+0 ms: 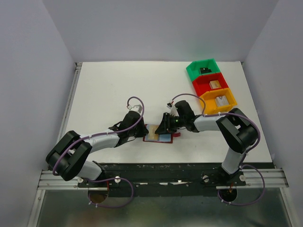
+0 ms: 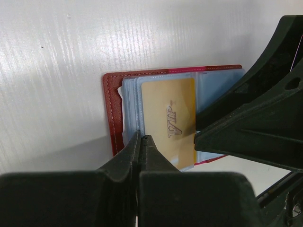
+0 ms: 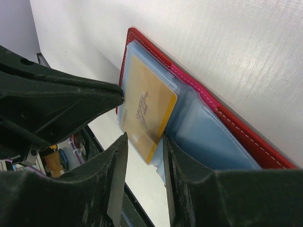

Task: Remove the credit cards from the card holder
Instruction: Remove the credit card from the card holder.

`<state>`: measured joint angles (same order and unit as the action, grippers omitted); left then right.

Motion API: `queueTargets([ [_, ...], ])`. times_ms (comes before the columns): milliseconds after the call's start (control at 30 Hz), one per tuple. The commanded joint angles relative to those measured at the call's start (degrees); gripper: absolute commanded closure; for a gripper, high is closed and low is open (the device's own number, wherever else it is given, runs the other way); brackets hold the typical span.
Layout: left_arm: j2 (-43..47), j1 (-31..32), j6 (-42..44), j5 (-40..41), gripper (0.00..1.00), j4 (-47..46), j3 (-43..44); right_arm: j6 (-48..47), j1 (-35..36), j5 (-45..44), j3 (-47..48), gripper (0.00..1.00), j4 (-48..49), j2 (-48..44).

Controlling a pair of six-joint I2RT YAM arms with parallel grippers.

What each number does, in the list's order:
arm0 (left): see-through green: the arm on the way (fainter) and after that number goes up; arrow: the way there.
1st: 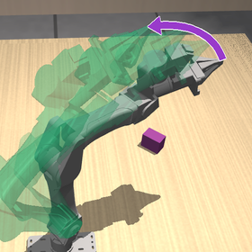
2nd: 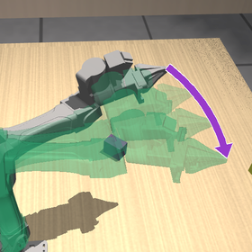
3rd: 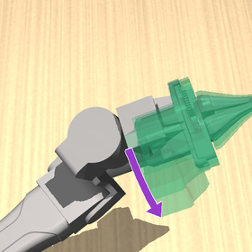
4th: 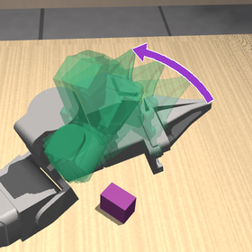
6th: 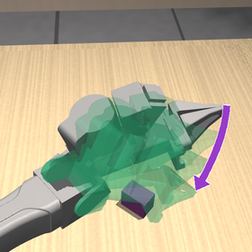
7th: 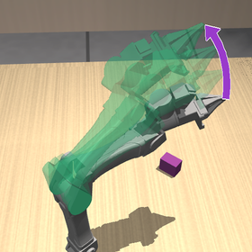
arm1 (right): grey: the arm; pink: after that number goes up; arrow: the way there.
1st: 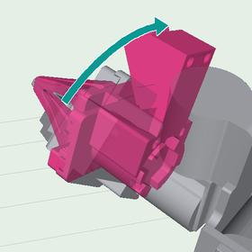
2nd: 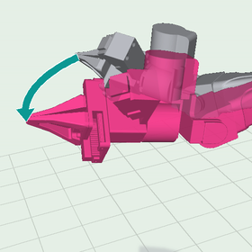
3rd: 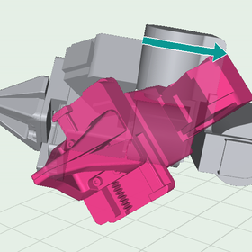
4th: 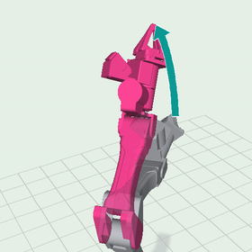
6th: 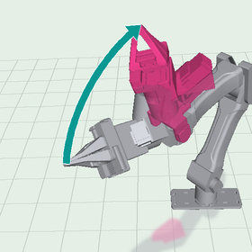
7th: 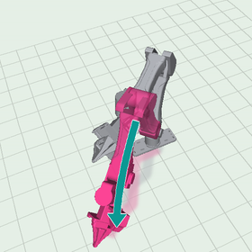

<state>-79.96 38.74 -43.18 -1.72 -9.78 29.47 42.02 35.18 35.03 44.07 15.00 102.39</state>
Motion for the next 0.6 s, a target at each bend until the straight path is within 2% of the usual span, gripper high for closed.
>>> queueTargets([
  [0, -0.46, 0.37, -0.59, 1.19, 1.0, 0.82, -0.12, 0.6, 0.07, -0.4, -0.57, 0.56, 1.08, 1.58],
  [167, -1.42, 1.07, -1.47, 1.19, 1.0, 0.02, -1.0, 3.41, 0.07, 1.09, -1.71, 0.56, 4.94, 2.2],
  [400, -0.98, 1.16, -2.0, 1.28, 1.0, -0.24, -1.79, 9.57, -0.99, 5.05, -6.01, 0.56, 18.11, 2.73],
  [567, -1.07, 1.25, -1.91, 1.28, 1.0, -0.33, -1.79, 11.85, -1.6, 6.81, -7.34, 0.57, 23.83, 3.08],
])
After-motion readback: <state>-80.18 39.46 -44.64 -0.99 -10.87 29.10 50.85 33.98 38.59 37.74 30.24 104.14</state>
